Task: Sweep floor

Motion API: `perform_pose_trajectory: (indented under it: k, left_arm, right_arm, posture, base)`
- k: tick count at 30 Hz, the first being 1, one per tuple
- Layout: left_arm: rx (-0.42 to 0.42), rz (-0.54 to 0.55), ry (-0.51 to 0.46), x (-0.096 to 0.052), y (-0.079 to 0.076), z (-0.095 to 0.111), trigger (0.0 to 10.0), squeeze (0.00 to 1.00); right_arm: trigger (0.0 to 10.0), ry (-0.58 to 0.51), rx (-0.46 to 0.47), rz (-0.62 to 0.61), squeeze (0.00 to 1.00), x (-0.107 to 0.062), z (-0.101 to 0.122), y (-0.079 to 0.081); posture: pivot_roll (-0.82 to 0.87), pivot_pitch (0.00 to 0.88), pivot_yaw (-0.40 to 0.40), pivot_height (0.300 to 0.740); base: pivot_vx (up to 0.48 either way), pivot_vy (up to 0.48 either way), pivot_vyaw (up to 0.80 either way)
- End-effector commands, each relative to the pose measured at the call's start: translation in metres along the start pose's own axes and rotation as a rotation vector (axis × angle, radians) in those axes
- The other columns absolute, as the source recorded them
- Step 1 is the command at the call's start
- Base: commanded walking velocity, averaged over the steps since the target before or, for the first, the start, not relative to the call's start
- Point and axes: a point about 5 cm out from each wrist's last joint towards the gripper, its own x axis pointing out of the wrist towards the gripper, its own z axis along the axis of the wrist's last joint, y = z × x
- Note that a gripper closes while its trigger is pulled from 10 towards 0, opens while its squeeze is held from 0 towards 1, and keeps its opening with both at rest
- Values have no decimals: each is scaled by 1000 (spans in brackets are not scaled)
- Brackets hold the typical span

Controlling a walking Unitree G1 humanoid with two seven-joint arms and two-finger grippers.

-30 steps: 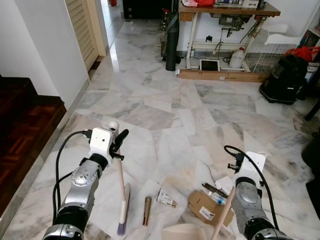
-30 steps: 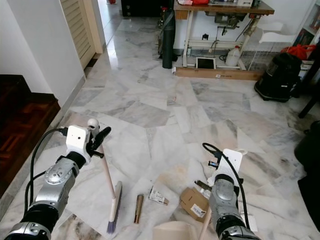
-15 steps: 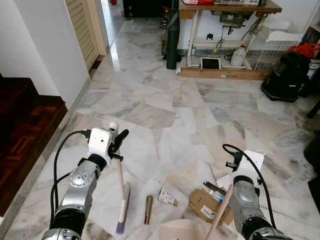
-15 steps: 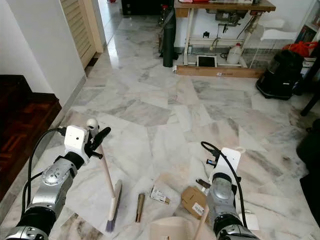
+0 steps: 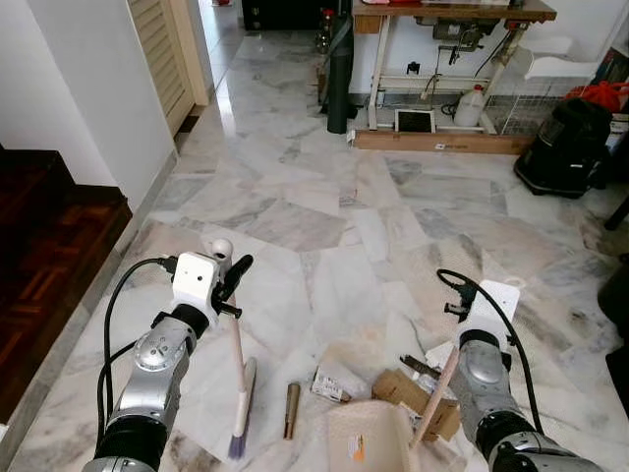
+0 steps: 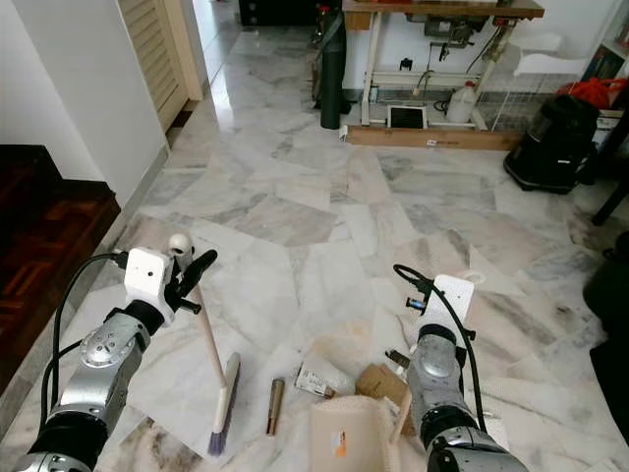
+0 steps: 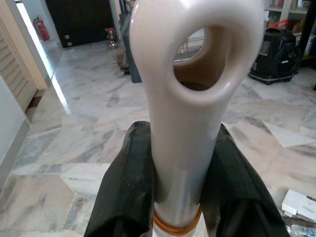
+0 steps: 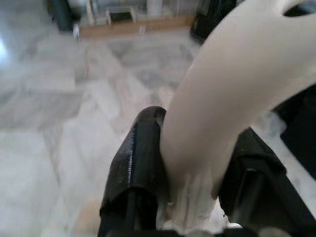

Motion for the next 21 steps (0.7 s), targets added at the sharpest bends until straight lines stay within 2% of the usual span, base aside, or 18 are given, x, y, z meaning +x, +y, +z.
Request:
perform_pose_trajectory:
  k: [1,8,11,15,17,21]
  left_arm:
    - [21,-4,-22,1,3,8,10000,0]
    - [21,-2,-27,2,3,10,10000,0]
    - [18,-8,-26,3,1,10,10000,0]
    - [15,-13,-21,3,0,10,10000,0]
    - [10,-21,-12,4,-1,9,10000,0]
    - [6,-26,-7,5,-2,8,10000,0]
  right_arm:
    - [10000,72,2,12,0,-4,-12,3]
    - [10000,51,9,10,0,-4,-10,3]
    - [10000,74,8,6,0,-4,-12,1]
    - [10000,121,0,1,0,-4,-16,0]
    - [10000,220,-23,29,0,-5,-26,2]
    - [10000,295,-61,34,0,-8,-35,-1]
  posture:
    - [72,41,1,740]
    - [68,40,-1,740]
    - [68,38,-3,740]
    - [66,37,-5,740]
    - [59,28,-8,740]
    - [58,20,-12,740]
  base:
    - [0,0,0]
    - [0,0,0]
    - [0,0,0]
    - [0,0,0]
    - [0,0,0]
    - [0,0,0]
